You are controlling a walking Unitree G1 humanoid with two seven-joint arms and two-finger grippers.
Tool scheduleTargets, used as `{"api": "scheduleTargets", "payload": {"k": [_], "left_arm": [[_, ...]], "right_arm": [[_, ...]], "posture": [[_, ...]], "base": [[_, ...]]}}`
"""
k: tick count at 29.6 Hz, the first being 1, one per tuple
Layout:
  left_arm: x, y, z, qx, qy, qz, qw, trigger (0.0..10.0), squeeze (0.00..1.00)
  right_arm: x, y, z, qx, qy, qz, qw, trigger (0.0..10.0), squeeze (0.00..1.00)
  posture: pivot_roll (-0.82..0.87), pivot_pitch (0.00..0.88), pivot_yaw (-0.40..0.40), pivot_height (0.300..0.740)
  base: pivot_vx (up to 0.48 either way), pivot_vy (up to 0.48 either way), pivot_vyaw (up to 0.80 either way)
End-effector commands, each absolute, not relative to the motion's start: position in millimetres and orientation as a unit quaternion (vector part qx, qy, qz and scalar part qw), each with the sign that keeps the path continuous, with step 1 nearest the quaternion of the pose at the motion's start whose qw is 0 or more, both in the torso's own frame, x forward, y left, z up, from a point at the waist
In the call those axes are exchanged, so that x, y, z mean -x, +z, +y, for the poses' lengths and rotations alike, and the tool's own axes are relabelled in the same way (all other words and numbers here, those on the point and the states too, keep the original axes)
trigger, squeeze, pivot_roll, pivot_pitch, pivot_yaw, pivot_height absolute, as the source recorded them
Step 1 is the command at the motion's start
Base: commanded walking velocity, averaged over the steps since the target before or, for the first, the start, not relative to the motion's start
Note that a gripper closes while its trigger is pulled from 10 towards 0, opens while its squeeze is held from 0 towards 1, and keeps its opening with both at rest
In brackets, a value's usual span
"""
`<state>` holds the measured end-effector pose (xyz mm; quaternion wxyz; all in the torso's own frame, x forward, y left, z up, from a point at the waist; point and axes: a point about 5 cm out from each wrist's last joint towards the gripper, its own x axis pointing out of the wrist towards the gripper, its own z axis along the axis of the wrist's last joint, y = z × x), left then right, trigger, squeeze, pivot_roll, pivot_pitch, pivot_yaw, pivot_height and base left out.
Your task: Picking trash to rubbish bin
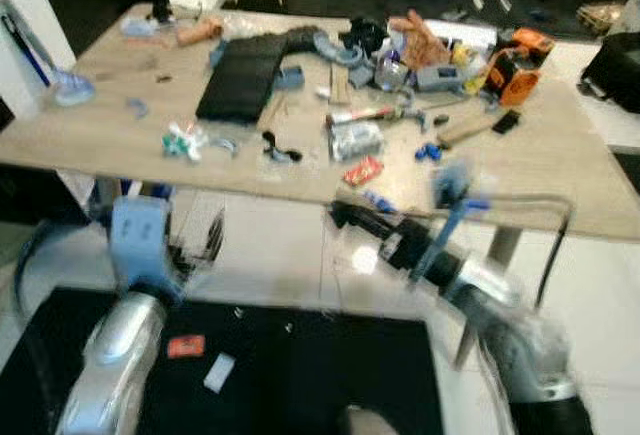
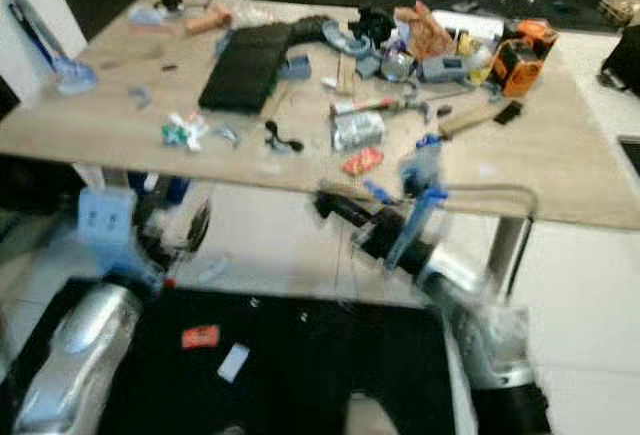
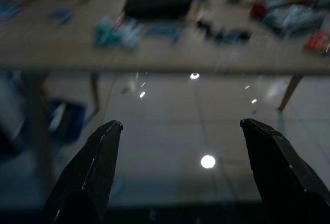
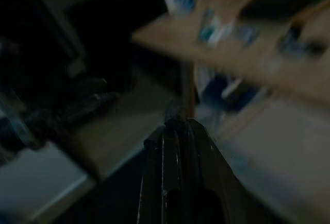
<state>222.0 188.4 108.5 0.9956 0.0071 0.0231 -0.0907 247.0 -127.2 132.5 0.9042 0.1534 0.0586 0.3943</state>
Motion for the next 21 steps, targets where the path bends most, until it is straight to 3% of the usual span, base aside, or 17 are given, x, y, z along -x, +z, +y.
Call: {"api": "scheduleTargets", "payload": {"k": [1,3,13,21], "left_arm": [[-215.1,112.3,183.7,-0.01,-0.111,0.022,0.993,10.0,0.0],[-207.4,109.9,185.2,-0.009,-0.112,0.027,0.993,10.0,0.0],[-210.8,112.9,188.8,0.029,-0.094,0.001,0.995,10.0,0.0],[-208.0,114.8,191.1,0.048,-0.096,-0.006,0.994,10.0,0.0]], "right_arm": [[-242.8,129.6,-131.1,-0.153,0.362,0.053,0.918,10.0,0.0],[-239.7,119.5,-133.5,-0.16,0.338,0.064,0.925,10.0,0.0],[-254.6,121.5,-144.9,-0.222,0.289,0.066,0.929,10.0,0.0],[-253.9,119.5,-144.0,-0.25,0.273,0.069,0.926,10.0,0.0]], "posture": [[-0.15,0.0,0.026,0.74],[-0.16,0.0,0.028,0.74],[-0.14,0.0,0.028,0.74],[-0.14,0.0,0.034,0.74]], "base": [[-0.428,0.0,0.0],[-0.394,0.0,0.0],[0.0,0.0,0.0],[0.0,0.0,-0.8]]}}
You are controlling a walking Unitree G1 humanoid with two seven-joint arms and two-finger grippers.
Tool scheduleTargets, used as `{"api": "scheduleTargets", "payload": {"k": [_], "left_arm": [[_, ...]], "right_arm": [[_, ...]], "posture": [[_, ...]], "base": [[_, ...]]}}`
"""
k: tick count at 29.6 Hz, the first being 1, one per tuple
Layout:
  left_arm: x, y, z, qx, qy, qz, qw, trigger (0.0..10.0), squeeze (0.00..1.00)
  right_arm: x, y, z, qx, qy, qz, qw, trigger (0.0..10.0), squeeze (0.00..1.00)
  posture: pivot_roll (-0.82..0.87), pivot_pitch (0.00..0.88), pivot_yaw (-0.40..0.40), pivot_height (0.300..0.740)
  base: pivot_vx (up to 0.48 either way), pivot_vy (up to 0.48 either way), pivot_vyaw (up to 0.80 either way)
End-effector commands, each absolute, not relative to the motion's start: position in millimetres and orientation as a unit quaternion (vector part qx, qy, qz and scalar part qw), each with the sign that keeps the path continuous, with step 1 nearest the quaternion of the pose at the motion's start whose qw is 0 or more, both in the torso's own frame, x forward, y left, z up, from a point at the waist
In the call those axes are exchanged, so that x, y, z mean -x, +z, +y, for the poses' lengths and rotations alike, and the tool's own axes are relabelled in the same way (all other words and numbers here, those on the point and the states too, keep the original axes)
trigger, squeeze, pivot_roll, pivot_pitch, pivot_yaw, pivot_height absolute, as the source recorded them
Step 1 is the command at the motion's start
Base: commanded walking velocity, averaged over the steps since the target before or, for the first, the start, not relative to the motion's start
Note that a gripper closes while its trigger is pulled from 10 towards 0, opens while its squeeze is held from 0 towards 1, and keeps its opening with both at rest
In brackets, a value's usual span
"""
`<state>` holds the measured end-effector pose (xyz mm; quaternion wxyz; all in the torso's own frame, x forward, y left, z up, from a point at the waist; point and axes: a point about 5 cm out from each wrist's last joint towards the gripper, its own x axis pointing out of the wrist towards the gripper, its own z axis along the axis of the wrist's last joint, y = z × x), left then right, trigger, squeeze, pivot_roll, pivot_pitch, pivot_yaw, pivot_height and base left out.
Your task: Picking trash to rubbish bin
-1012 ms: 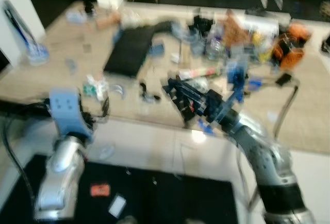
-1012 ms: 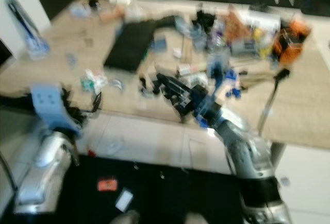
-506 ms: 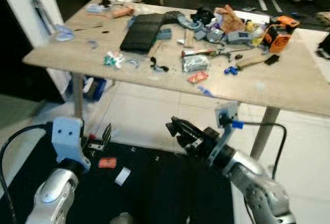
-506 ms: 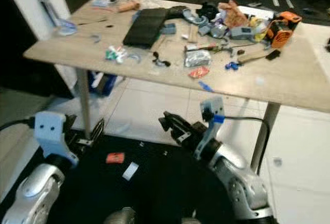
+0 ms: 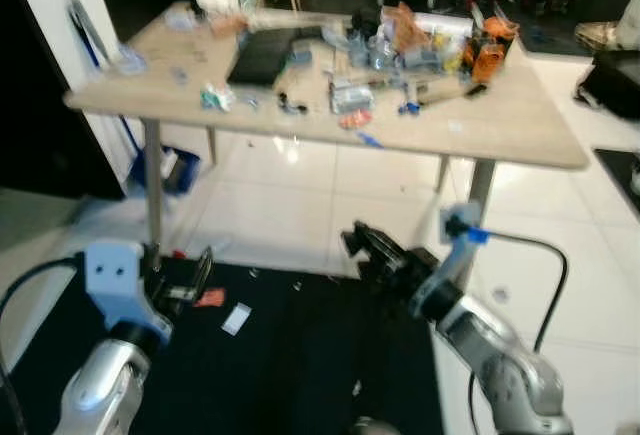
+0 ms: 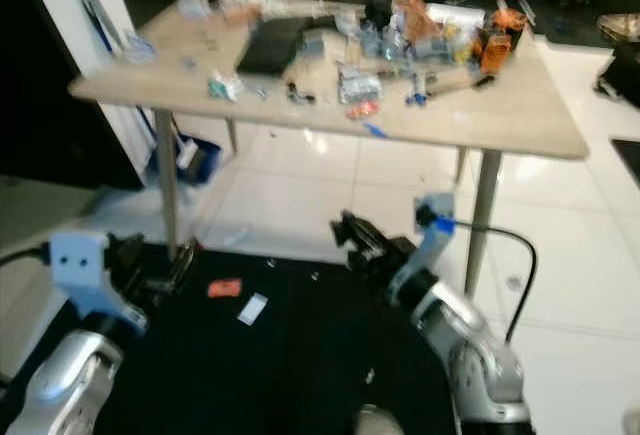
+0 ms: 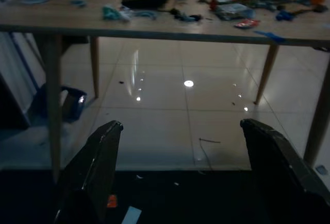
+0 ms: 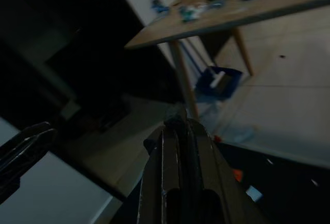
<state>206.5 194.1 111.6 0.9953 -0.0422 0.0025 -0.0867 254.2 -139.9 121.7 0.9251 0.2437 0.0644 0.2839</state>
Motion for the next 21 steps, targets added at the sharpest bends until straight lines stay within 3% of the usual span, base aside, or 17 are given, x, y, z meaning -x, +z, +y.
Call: {"api": "scheduleTargets", "payload": {"k": [1,21], "left_arm": [[-207.7,115.3,190.9,0.053,-0.095,-0.008,0.994,10.0,0.0],[-206.2,115.8,189.0,0.071,-0.091,-0.014,0.993,10.0,0.0]], "right_arm": [[-253.5,119.4,-143.9,-0.252,0.274,0.071,0.925,10.0,0.0],[-252.5,116.7,-143.8,-0.266,0.276,0.091,0.919,10.0,0.0]], "posture": [[-0.13,0.0,0.029,0.74],[-0.15,0.0,0.013,0.74]], "base": [[0.0,0.0,-0.8],[0.0,0.0,-0.8]]}}
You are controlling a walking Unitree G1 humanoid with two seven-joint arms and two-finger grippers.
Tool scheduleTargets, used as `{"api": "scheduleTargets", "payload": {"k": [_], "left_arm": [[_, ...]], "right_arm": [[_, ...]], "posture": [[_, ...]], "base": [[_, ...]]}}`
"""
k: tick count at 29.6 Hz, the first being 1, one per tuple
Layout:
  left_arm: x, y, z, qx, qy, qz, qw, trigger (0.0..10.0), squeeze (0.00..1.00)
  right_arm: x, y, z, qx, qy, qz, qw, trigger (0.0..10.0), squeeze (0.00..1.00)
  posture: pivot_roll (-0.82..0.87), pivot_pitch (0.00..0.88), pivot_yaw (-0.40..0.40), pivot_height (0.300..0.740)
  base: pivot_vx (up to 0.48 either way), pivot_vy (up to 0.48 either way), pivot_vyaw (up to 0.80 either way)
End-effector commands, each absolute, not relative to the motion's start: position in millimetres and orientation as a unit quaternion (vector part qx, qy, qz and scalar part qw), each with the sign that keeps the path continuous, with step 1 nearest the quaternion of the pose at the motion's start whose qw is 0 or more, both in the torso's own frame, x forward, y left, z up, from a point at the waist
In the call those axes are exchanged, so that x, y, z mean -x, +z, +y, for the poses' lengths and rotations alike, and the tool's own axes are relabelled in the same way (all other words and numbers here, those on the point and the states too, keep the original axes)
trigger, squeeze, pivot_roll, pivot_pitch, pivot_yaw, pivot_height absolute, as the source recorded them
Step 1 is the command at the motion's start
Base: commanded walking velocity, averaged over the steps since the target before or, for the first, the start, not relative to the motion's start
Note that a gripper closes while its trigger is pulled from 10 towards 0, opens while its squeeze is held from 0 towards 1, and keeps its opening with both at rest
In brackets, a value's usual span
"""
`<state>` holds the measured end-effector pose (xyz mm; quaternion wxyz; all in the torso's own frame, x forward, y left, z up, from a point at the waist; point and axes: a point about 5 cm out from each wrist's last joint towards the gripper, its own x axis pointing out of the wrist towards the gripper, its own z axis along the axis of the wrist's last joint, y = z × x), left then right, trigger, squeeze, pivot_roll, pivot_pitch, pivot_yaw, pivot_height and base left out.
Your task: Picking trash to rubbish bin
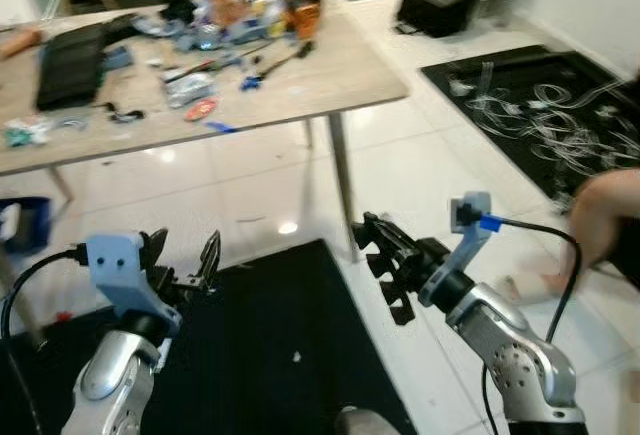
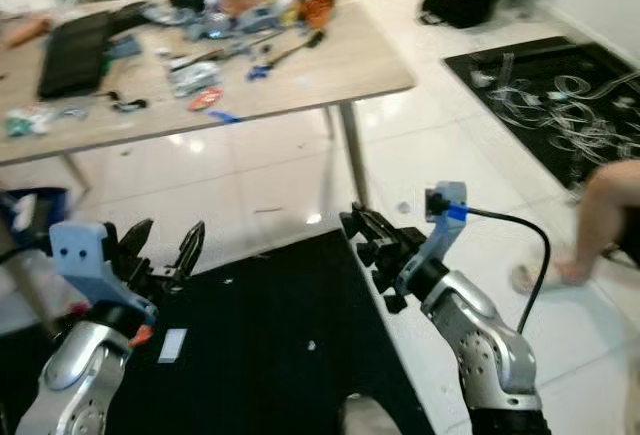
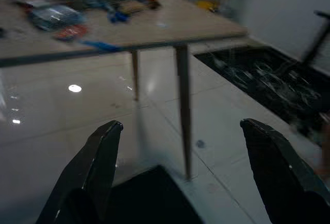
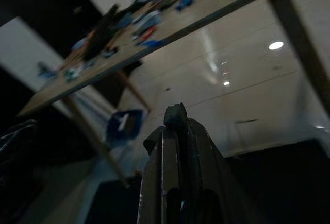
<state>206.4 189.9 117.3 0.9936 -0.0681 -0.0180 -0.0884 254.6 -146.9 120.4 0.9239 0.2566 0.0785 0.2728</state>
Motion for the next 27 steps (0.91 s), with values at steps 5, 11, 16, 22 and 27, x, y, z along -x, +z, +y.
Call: {"api": "scheduleTargets", "payload": {"k": [5,11,16,22,27], "left_arm": [[-206.0,114.7,187.3,0.076,-0.091,-0.014,0.993,10.0,0.0],[-205.6,114.4,186.9,0.08,-0.093,-0.014,0.992,10.0,0.0],[-205.6,115.4,186.4,0.082,-0.094,-0.015,0.992,10.0,0.0],[-207.7,117.0,185.9,0.084,-0.09,-0.019,0.992,10.0,0.0],[-208.0,117.4,186.5,0.085,-0.09,-0.019,0.992,10.0,0.0]], "right_arm": [[-252.3,115.1,-145.3,-0.265,0.276,0.094,0.919,10.0,0.0],[-251.5,113.9,-145.6,-0.264,0.276,0.097,0.919,10.0,0.0],[-251.3,114.7,-145.6,-0.265,0.277,0.098,0.919,10.0,0.0],[-254.0,116.5,-146.7,-0.261,0.275,0.095,0.92,10.0,0.0],[-254.5,117.1,-146.5,-0.261,0.274,0.094,0.921,10.0,0.0]], "posture": [[-0.18,0.0,0.004,0.74],[-0.18,0.0,0.006,0.74],[-0.18,0.0,0.006,0.74],[-0.18,0.0,0.011,0.74],[-0.18,0.0,0.019,0.74]], "base": [[0.0,0.0,-0.16],[0.0,0.0,-0.13],[0.0,0.0,0.0],[0.0,0.0,-0.8],[0.0,0.0,-0.8]]}}
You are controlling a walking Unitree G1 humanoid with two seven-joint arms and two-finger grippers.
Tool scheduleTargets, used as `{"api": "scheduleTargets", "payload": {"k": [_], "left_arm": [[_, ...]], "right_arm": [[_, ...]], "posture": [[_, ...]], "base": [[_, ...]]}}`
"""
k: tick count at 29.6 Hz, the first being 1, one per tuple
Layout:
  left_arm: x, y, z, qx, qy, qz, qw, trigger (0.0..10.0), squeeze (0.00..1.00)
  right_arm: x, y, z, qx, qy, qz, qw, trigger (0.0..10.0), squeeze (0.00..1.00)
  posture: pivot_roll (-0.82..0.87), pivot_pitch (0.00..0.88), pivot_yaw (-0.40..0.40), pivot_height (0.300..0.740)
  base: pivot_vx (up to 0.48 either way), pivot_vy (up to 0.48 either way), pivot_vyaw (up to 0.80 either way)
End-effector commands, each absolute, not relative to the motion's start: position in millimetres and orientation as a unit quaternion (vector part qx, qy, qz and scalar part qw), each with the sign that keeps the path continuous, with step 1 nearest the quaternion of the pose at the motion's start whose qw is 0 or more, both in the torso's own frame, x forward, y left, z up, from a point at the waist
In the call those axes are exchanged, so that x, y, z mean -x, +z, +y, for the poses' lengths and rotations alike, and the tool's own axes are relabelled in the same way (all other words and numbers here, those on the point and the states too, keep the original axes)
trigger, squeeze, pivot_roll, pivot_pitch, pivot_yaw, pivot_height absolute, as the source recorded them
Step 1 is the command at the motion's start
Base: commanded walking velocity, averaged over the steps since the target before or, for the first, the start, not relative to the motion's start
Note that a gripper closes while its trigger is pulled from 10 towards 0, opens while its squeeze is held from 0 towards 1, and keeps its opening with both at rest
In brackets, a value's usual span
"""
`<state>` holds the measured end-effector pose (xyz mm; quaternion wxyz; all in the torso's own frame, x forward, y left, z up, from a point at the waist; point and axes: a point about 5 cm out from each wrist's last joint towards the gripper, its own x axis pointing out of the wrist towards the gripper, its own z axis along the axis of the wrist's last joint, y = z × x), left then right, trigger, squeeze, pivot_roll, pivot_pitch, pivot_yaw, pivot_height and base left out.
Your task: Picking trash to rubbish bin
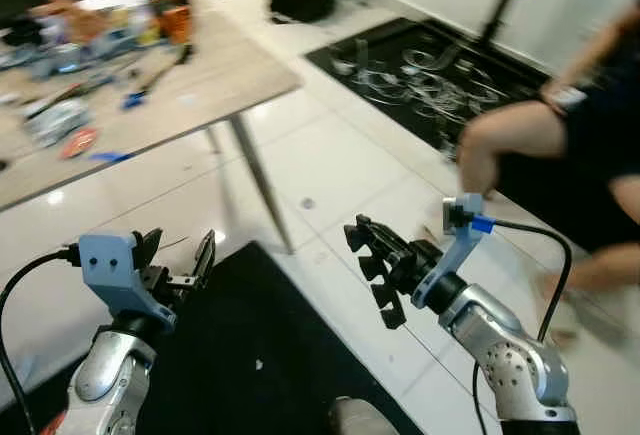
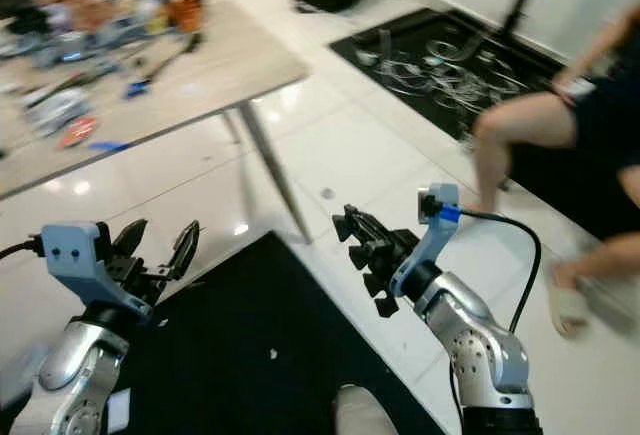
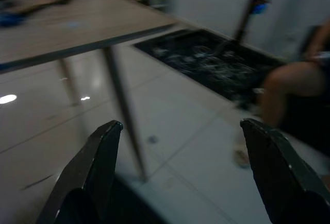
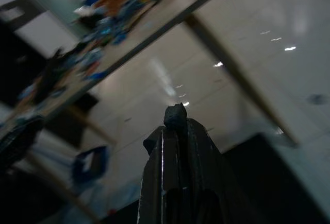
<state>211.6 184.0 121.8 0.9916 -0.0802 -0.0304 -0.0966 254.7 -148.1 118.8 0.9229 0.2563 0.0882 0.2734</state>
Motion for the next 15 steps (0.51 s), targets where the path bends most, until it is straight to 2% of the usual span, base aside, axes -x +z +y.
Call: {"api": "scheduleTargets", "payload": {"k": [1,15], "left_arm": [[-208.3,117.6,186.6,0.085,-0.09,-0.019,0.992,10.0,0.0],[-212.8,119.9,190.4,0.084,-0.089,-0.018,0.992,10.0,0.0]], "right_arm": [[-254.7,117.4,-146.4,-0.26,0.273,0.093,0.921,10.0,0.0],[-258.9,121.0,-144.3,-0.254,0.266,0.083,0.926,10.0,0.0]], "posture": [[-0.19,0.0,0.021,0.74],[-0.19,0.0,0.058,0.74]], "base": [[0.0,0.0,-0.8],[0.0,0.0,-0.8]]}}
